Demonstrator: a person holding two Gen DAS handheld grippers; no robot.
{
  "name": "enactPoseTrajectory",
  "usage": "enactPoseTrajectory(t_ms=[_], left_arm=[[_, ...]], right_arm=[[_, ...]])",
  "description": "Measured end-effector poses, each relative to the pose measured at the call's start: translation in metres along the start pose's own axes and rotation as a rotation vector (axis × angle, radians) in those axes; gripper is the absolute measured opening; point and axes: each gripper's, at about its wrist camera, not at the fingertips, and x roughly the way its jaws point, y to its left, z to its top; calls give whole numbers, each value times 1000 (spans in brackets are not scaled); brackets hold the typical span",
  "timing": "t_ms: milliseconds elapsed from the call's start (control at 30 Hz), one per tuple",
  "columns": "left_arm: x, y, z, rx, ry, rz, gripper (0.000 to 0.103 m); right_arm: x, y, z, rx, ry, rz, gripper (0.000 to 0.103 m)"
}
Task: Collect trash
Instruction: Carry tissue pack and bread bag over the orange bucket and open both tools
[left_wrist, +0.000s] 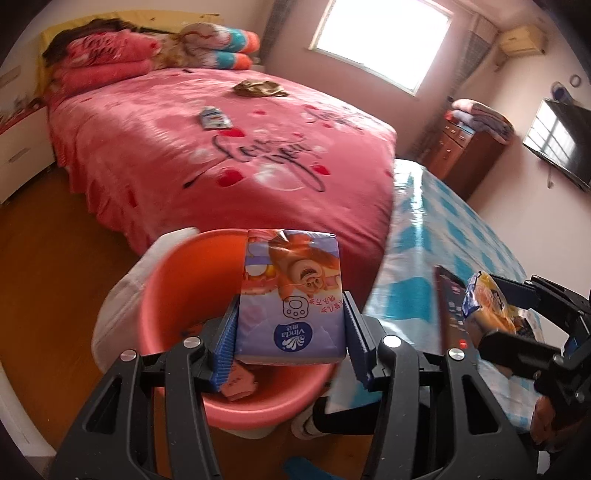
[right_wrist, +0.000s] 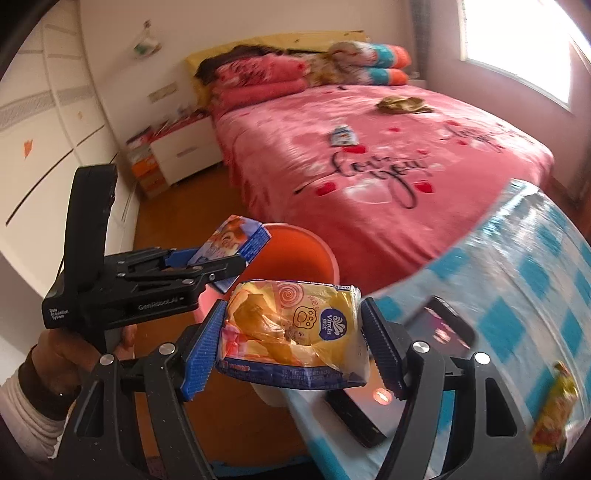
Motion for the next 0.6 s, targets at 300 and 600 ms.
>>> enactPoseTrajectory(t_ms=[300, 600], left_arm=[[15, 35, -8, -56, 32, 42, 53], [32, 51, -9, -94, 52, 70, 60]], right_arm=[[49, 17, 18, -56, 65, 21, 73], [81, 29, 28, -91, 104, -1, 84]])
